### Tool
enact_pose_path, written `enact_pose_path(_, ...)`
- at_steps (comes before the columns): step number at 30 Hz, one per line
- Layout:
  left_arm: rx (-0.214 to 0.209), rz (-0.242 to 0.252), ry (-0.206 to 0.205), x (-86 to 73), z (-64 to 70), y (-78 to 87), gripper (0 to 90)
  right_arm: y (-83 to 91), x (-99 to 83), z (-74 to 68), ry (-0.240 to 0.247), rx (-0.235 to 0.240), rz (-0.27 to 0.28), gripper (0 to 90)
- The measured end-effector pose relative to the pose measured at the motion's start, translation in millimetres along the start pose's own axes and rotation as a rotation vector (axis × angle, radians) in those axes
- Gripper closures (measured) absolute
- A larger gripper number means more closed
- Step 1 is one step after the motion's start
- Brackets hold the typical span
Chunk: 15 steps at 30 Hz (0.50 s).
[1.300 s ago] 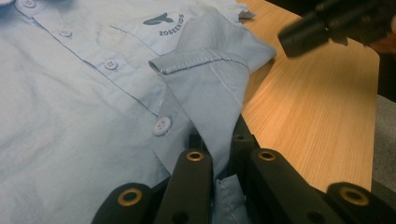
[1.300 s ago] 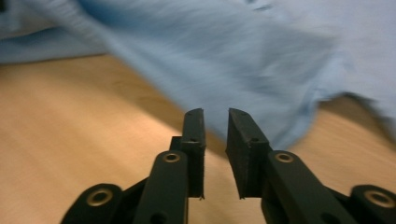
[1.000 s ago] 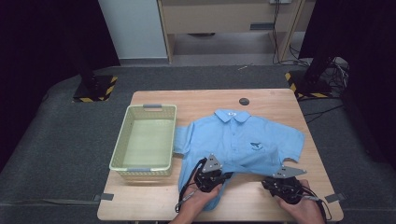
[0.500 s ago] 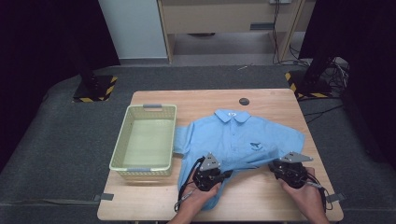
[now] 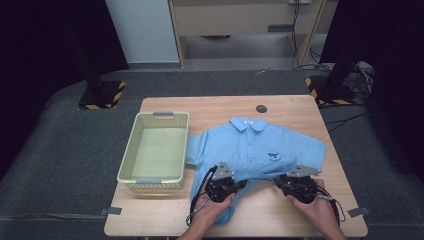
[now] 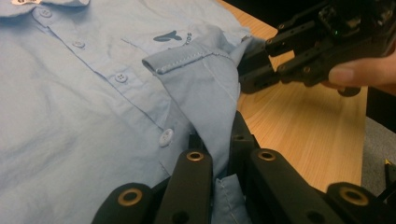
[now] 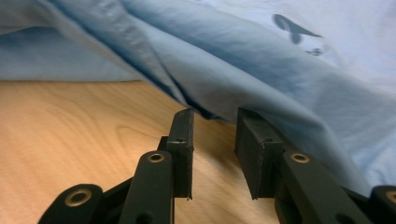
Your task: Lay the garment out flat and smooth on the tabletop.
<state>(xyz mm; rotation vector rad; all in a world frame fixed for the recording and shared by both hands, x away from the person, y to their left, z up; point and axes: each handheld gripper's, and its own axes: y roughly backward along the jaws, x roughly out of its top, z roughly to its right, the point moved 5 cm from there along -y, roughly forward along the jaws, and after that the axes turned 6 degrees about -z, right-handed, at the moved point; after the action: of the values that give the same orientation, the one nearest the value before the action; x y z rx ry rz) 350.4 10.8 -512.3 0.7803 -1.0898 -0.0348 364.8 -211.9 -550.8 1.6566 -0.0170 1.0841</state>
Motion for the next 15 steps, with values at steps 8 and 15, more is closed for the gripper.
enact_pose_path(8,-0.037,0.025,0.015,5.5,5.8,5.5,89.3,-5.6,2.6,-7.9,0.039,0.005,0.009,58.5)
enact_pose_path(15,-0.062,0.036,0.018,8.1,10.8,6.9,89.3,-5.9,14.2,-9.3,0.080,-0.017,0.049,55.9)
